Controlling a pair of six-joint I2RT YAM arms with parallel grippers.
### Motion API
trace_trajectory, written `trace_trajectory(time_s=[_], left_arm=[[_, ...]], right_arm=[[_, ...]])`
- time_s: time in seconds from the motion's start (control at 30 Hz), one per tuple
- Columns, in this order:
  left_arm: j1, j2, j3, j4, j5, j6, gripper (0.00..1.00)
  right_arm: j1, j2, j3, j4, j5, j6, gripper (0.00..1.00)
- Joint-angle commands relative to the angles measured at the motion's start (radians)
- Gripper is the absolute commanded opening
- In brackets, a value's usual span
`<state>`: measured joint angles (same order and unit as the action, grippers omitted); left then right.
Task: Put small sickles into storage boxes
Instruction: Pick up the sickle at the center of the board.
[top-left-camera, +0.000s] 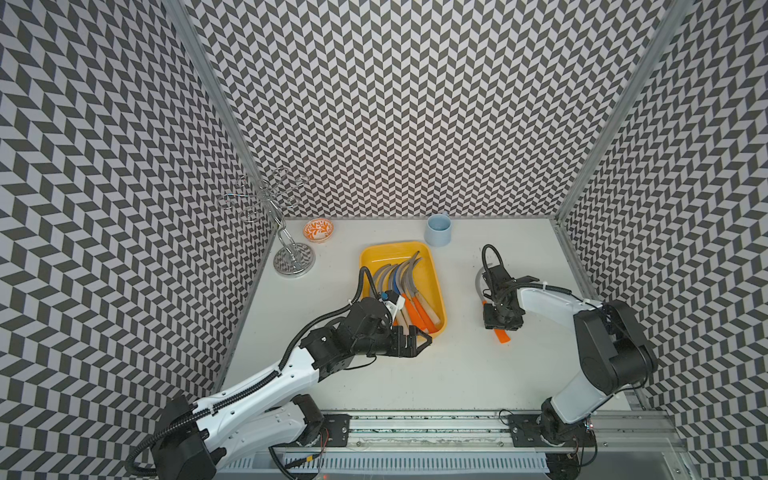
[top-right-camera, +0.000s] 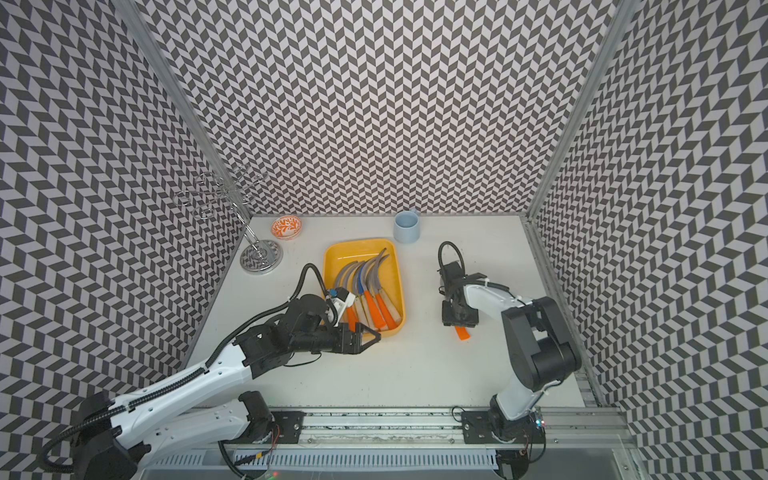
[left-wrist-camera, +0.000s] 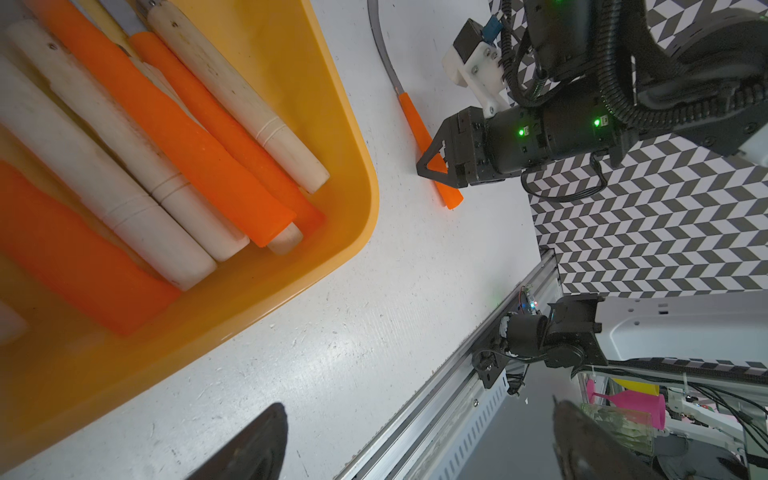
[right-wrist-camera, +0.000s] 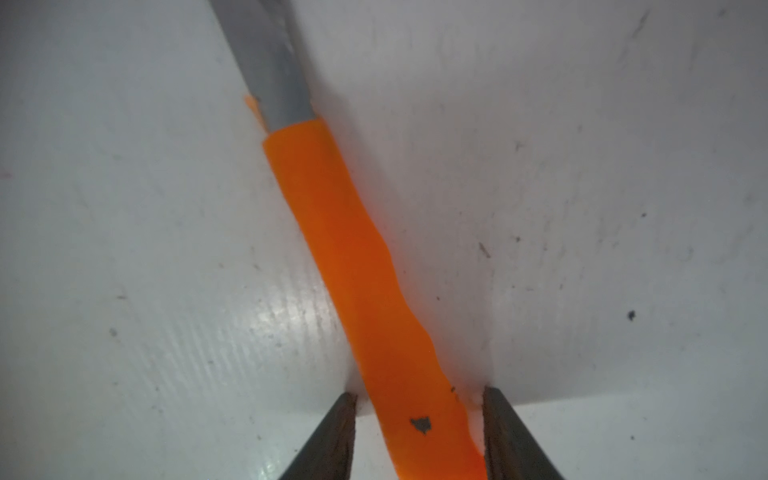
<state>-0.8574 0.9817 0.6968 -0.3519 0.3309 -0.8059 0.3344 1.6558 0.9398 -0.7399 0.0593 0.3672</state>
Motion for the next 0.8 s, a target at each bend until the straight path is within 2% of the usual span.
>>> trace_trajectory(time_s=[0.0, 0.17, 0.3, 0.53, 0.77], left_arm=[[-0.005, -0.011, -0.006, 0.014, -0.006, -0.010, 1.00], [-0.005, -0.012, -0.005, 0.016, -0.007, -0.012, 1.00], [-0.005, -0.017, -0.005, 0.011, -0.007, -0.015, 1.00], [-0.005, -0.030, -0.011, 0.005, -0.007, -0.015, 1.00], [-0.005, -0.026, -0.008, 0.001, -0.006, -0.006, 1.00]], right_arm=[[0.032, 0.019, -0.019, 0.049, -0.044, 0.008, 0.46], [0.095, 0.052, -0.007, 0.050, -0.025, 0.056, 0.43], [0.105, 0.078, -0.007, 0.042, -0.011, 0.087, 0.36], [0.113, 0.074, -0.003, 0.044, 0.006, 0.105, 0.06], [0.113, 0.029, 0.050, -0.008, 0.023, 0.113, 0.02]])
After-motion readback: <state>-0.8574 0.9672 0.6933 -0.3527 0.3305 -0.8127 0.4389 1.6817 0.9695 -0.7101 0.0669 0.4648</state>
